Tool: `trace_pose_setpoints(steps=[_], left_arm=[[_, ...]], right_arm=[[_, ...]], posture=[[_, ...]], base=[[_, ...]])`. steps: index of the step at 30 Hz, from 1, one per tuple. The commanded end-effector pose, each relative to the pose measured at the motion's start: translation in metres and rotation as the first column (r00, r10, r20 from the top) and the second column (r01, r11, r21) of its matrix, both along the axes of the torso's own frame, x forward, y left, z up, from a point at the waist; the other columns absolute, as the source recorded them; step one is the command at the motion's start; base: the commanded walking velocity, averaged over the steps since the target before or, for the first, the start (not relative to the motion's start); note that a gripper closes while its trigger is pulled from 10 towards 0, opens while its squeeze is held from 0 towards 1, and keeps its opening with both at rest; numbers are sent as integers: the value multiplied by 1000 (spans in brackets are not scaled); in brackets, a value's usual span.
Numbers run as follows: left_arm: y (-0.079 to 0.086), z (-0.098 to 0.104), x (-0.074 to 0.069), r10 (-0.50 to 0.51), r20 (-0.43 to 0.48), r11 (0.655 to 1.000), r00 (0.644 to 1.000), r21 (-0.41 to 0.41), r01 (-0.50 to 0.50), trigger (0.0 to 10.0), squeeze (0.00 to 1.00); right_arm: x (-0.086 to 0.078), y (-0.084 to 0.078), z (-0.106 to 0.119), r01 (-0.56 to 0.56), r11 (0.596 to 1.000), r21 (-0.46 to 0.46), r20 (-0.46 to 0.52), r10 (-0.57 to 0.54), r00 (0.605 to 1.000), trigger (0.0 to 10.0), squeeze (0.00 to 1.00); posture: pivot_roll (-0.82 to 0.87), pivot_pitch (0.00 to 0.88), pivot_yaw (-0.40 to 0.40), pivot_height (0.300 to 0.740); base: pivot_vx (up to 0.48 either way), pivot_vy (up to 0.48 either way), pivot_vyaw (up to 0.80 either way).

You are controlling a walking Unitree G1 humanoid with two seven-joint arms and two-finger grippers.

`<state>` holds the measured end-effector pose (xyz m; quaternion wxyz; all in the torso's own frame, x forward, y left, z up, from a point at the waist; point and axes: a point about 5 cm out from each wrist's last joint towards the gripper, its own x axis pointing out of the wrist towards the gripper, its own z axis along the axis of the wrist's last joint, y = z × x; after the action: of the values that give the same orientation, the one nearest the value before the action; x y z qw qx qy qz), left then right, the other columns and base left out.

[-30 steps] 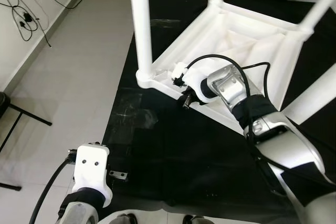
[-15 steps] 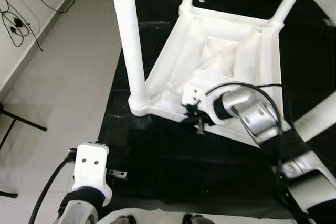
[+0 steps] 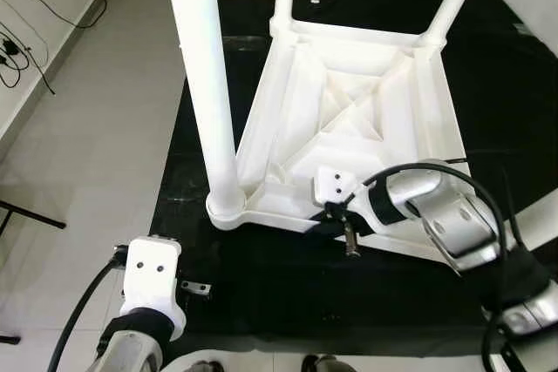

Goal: Building children table

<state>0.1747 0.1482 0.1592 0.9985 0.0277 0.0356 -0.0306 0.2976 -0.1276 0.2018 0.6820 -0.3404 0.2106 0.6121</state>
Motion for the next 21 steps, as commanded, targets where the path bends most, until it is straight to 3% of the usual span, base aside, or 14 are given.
trace_pose_setpoints(steps=[1,8,21], left_arm=[[3,-6,-1,5,-34,1000,999,11,-5,10000,0],[4,-6,-1,7,-34,1000,999,13,-7,10000,0],[5,-5,-1,11,-33,1000,999,20,-10,10000,0]], right_arm=[[-28,27,-3,-292,954,62,-94,297,950,0,0],[-35,28,-4,-336,940,58,-77,340,937,0,0],[-48,42,7,-434,888,149,-44,444,895,0,0]], posture=[[70,194,0,740],[75,198,1,740],[89,205,6,740]], base=[[0,0,0],[0,0,0],[0,0,0]])
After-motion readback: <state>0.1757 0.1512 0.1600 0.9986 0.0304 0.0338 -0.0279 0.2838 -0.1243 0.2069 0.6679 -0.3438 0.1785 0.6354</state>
